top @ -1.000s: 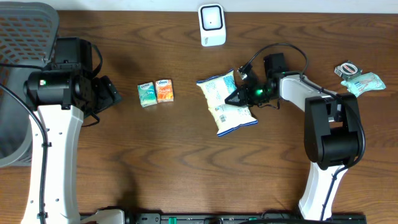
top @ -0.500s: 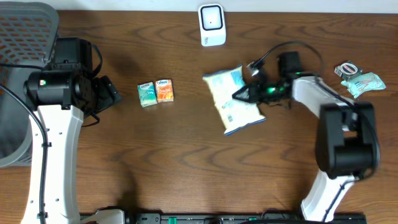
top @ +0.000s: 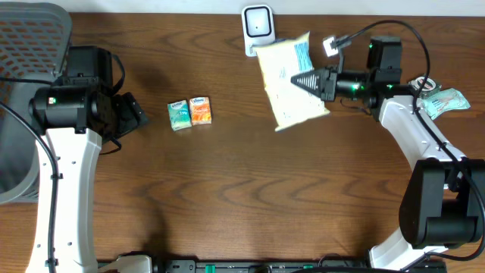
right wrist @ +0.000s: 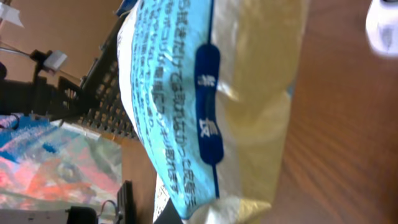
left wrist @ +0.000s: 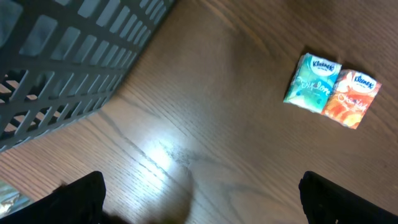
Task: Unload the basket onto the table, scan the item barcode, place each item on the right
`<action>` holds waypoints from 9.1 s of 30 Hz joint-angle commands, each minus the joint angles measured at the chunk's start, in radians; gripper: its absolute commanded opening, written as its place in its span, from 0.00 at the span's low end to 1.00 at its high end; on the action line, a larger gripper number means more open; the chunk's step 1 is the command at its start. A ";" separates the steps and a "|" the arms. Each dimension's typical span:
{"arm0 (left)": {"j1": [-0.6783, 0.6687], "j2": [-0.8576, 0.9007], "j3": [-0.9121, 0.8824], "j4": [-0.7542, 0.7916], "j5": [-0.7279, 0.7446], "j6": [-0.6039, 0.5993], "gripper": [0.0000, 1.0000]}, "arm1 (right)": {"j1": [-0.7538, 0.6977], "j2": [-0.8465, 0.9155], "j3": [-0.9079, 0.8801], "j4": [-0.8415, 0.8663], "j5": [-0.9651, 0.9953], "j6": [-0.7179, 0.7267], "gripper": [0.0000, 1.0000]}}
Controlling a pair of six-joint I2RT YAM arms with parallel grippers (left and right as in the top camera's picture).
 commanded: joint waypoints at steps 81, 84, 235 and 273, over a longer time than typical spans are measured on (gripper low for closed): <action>0.004 0.004 0.003 -0.003 -0.010 -0.009 0.98 | 0.162 -0.112 0.007 0.208 0.150 0.367 0.01; 0.004 0.004 0.003 -0.003 -0.010 -0.009 0.97 | 0.163 -0.112 0.007 0.208 0.152 0.367 0.01; 0.004 0.004 0.003 -0.003 -0.010 -0.009 0.98 | 0.221 0.182 0.175 -0.731 1.014 -0.361 0.99; 0.004 0.004 0.003 -0.003 -0.010 -0.009 0.98 | 0.311 0.255 0.459 -0.328 0.922 -0.001 0.01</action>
